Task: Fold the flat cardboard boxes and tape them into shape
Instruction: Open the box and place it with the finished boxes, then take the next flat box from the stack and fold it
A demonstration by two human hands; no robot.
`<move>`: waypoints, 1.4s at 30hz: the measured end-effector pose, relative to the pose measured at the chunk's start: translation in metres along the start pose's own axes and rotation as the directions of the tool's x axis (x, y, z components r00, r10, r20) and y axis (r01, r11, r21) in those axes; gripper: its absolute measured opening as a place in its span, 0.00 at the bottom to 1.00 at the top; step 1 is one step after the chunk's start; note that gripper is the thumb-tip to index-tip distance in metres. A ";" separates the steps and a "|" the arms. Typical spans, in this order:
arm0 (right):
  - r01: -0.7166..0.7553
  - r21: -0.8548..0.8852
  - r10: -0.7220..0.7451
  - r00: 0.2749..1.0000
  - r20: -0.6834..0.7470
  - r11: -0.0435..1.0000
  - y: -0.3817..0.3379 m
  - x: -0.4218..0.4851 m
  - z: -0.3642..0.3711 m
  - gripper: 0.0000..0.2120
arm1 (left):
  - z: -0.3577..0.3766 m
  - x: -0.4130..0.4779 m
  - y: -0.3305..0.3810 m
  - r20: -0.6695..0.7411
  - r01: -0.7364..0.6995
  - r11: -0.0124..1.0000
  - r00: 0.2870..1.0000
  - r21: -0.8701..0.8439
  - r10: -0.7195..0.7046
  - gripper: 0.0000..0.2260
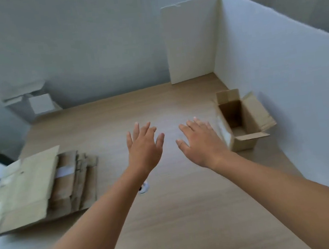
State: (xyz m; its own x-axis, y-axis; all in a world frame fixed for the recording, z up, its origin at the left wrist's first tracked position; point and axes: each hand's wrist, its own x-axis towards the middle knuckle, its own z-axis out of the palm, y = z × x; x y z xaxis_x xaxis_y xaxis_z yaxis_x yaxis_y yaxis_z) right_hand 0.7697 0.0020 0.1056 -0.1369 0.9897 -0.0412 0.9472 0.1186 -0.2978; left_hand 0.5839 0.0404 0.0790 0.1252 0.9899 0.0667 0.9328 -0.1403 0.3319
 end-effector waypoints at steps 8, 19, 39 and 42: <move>0.211 0.089 -0.217 0.974 0.061 0.973 -0.226 0.019 0.053 0.29 | -0.109 -0.091 -0.218 -0.057 0.210 0.975 0.977 0.071 -0.206 0.26; 0.144 0.167 -0.186 0.944 0.272 0.975 -0.427 0.026 0.169 0.32 | -0.141 -0.173 -0.468 0.084 0.651 0.750 0.759 -0.118 -0.646 0.38; -0.250 0.705 0.211 0.967 0.145 0.664 -0.482 0.068 0.236 0.36 | -0.130 -0.147 -0.584 0.280 0.800 0.387 0.544 -0.459 -0.791 0.44; -0.233 0.793 0.245 0.963 0.109 0.563 -0.480 0.050 0.221 0.34 | -0.140 -0.174 -0.568 0.292 0.655 0.250 0.602 -0.713 -0.744 0.43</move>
State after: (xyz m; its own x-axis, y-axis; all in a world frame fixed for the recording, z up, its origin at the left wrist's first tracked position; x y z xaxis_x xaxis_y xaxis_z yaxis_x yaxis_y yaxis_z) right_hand 0.2445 -0.0231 0.0358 0.0686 0.9739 -0.2164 0.3358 -0.2268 -0.9142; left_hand -0.0152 -0.0551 0.0104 -0.5197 0.7058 -0.4813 0.0741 0.5985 0.7977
